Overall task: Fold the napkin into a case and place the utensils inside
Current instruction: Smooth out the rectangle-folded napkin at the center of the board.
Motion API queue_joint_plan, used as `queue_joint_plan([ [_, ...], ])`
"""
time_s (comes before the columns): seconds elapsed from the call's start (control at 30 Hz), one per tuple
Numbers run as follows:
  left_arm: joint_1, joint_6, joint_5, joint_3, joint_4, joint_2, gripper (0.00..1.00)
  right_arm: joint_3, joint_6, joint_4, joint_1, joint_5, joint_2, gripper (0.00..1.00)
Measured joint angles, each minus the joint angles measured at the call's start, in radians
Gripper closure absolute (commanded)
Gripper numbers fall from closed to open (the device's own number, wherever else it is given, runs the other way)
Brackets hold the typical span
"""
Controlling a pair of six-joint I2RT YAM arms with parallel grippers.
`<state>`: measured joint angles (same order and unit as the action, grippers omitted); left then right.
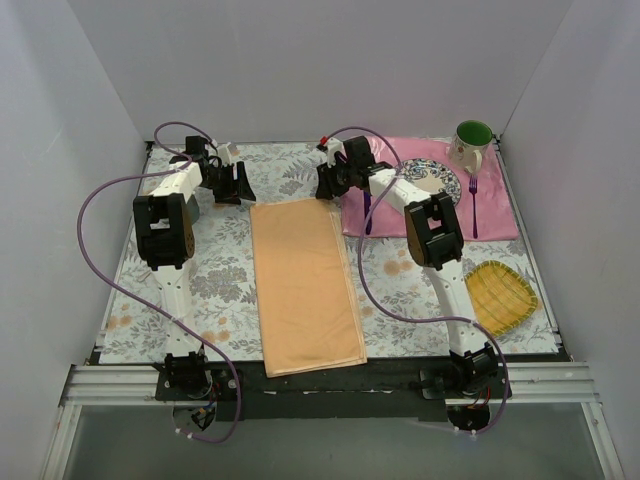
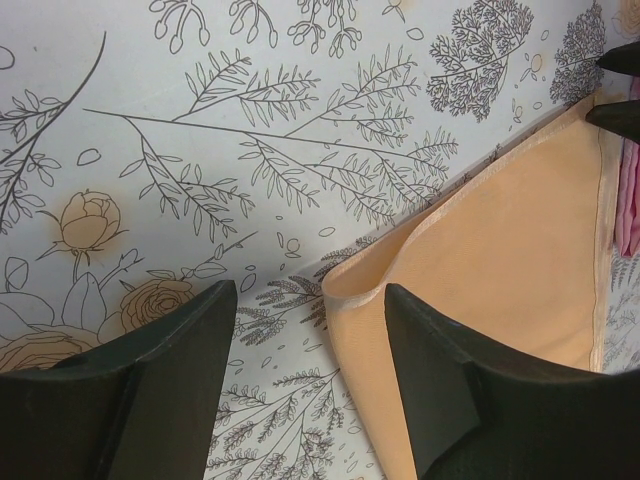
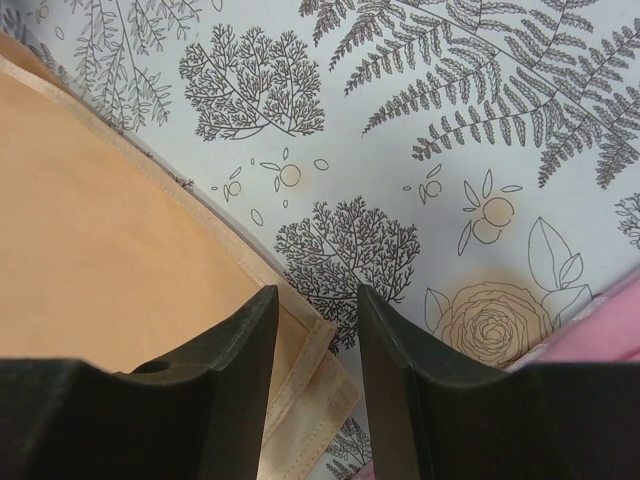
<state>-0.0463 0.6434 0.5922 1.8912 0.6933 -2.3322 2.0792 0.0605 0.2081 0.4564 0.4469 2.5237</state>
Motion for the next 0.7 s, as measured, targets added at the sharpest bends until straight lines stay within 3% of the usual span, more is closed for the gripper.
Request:
queue_joint_plan([
  [0.43, 0.000, 0.004, -0.001, 0.000, -0.013, 0.000, 0.39, -0.060, 0.060, -0.002, 0.022, -0.087, -0.044, 0.57],
  [0.7, 0.000, 0.008, -0.003, 0.000, -0.014, 0.000, 0.39, -0.073, 0.060, -0.005, 0.022, -0.098, -0.050, 0.85],
])
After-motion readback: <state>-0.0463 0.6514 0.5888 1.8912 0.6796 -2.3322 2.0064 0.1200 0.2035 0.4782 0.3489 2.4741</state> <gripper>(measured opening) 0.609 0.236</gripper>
